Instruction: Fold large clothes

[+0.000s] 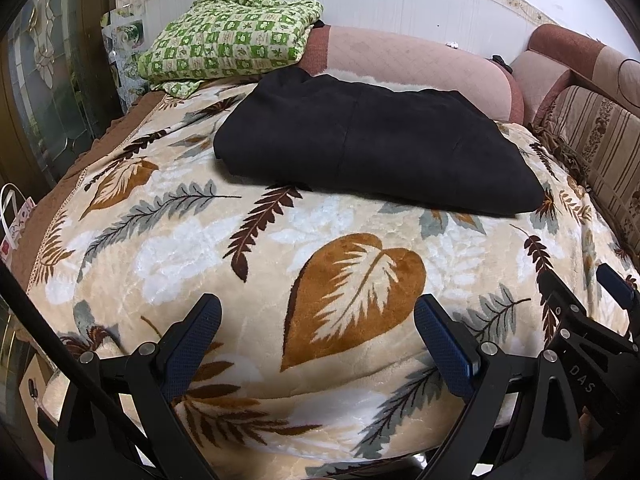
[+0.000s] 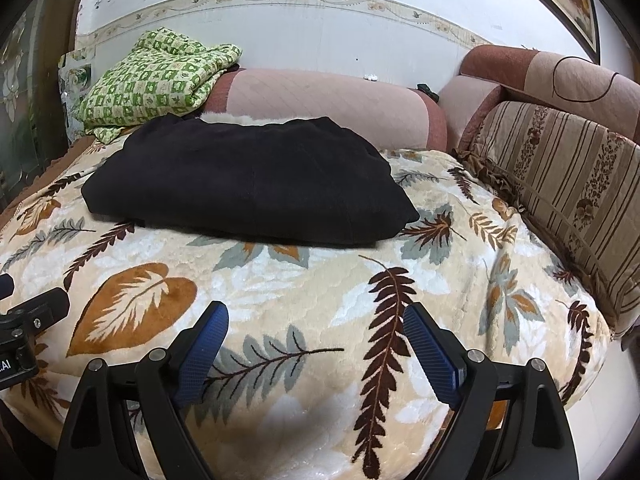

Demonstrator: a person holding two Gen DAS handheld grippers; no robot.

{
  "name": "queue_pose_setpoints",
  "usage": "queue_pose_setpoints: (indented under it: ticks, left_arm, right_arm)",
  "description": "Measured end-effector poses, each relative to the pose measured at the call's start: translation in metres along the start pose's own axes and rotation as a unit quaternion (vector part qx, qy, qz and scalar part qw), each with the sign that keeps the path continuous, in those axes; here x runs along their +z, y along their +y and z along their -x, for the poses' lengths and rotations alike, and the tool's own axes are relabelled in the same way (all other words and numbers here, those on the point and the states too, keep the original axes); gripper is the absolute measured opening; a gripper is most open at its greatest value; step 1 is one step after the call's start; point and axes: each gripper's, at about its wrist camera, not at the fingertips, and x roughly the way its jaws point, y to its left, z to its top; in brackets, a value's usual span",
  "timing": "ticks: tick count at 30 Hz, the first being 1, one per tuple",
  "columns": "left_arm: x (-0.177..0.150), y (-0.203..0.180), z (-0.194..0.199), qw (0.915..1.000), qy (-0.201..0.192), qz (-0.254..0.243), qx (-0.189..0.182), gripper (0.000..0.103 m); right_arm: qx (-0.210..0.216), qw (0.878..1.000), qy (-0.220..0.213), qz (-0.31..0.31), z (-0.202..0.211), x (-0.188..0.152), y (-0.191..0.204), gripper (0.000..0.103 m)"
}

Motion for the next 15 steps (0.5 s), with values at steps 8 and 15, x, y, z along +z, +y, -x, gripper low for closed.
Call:
queue_pose_setpoints:
  ticks: [8, 15]
  left_arm:
    - [-0.0008, 0.0004, -0.0035, 1.0, 0.003, 0.0, -0.004, 0.096]
    - [-0.001, 0.0007, -0.004, 1.0, 0.005, 0.002, -0.005, 0.096]
  right_arm:
    - [-0.001, 1.0, -0.001, 0.007, -0.0004, 0.0008, 0.0029, 0.093]
    - [-0.002, 1.0, -0.001, 0.009, -0.0012, 0.0006, 0.0049, 0.093]
